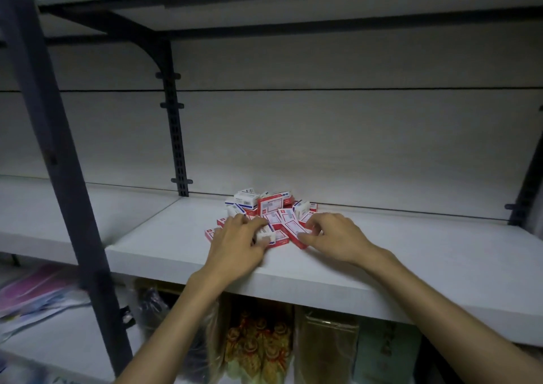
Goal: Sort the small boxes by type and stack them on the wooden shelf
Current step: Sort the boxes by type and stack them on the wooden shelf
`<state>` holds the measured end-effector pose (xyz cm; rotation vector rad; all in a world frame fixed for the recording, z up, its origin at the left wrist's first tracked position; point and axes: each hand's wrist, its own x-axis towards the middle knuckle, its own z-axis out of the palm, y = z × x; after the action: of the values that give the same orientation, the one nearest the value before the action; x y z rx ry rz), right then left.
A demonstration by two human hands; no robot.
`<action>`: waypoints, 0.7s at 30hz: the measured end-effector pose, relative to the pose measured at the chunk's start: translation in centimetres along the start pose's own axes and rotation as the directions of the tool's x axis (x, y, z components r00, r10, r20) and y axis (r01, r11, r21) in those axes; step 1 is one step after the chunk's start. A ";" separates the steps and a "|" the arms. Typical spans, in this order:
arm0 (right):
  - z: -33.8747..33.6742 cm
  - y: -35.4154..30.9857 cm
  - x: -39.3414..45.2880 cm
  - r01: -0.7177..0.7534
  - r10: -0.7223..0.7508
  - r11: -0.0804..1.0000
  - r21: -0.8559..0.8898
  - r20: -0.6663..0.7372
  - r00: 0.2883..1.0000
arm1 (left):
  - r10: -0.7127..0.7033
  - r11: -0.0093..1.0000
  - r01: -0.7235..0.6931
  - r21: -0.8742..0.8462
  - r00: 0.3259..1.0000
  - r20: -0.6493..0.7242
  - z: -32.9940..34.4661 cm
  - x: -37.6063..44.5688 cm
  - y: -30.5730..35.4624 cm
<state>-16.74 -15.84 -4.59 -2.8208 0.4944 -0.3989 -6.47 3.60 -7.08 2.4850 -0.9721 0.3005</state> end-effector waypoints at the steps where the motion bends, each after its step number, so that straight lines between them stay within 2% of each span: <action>1: 0.3 -0.2 0.0 -0.018 0.018 1.000 -0.010 -0.022 1.000 | 0.021 0.997 -0.018 -0.073 0.999 0.039 -0.2 0.1 -0.4; 4: 0.8 -0.7 -0.1 -0.075 0.074 0.997 -0.022 -0.040 0.996 | 0.078 0.980 -0.064 -0.191 0.995 0.065 -0.6 0.5 -1.1; 13: 1.0 -0.7 -1.1 -0.113 0.117 0.987 0.116 -0.032 0.993 | 0.046 0.949 -0.062 -0.309 0.997 -0.057 0.4 0.2 -1.3; 16: 0.8 -0.8 -1.7 -0.121 0.136 0.964 0.238 -0.048 0.990 | -0.001 0.935 -0.007 -0.353 1.000 -0.022 0.4 0.4 -1.4; 18: 0.9 -0.6 -1.9 -0.147 0.182 0.927 0.346 -0.070 0.981 | -0.042 0.963 0.038 -0.268 0.999 -0.008 0.8 0.8 -1.7; 21: 0.8 -0.4 -2.7 -0.185 0.269 0.793 0.580 -0.062 0.961 | -0.039 0.965 0.027 -0.260 0.998 -0.042 0.7 0.8 -1.8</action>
<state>-18.85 -14.36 -5.87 -2.1311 0.6152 -0.5872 -4.59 3.96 -7.98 2.2435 -0.8885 0.2051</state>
